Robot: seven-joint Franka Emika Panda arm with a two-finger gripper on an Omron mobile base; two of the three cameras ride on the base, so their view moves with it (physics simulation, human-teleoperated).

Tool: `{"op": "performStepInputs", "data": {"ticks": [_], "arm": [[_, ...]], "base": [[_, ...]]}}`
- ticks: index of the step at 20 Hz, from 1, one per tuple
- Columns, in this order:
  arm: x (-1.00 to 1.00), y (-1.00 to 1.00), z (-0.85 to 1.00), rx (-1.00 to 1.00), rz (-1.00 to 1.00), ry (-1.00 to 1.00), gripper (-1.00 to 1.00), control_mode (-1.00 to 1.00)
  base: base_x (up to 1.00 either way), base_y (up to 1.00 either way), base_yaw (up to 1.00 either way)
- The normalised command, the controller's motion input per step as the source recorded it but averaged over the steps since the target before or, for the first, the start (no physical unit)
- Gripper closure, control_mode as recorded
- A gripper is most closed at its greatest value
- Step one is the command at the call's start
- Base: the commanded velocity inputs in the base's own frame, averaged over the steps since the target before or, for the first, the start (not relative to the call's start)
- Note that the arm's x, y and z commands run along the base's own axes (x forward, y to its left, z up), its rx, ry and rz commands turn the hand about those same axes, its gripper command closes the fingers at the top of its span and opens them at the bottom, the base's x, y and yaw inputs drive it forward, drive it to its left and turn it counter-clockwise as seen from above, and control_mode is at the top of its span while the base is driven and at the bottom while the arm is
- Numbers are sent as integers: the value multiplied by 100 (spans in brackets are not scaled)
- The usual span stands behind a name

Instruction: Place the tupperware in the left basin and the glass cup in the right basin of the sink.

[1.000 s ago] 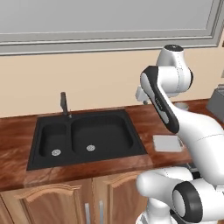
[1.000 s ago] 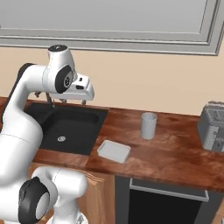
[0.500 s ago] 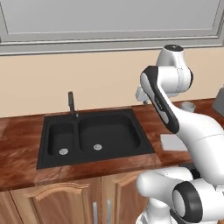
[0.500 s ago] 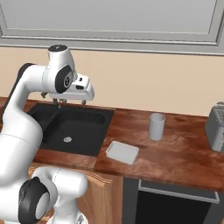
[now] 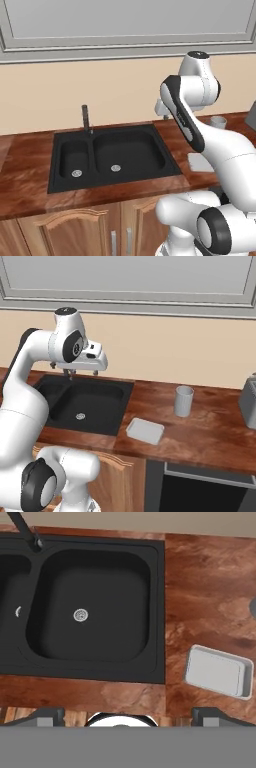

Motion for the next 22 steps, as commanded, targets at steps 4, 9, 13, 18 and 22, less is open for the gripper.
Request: {"op": "performStepInputs", "data": {"ticks": [4,9,13,18,22], "arm": [[0,0,0,0,0,0,-100,100],[0,0,0,0,0,0,-100,100],[0,0,0,0,0,0,-100,100],[0,0,0,0,0,0,-100,100],[0,0,0,0,0,0,-100,100]], "base": [[27,29,-1],[33,27,0],[46,18,0],[41,12,0],[33,14,0]]}}
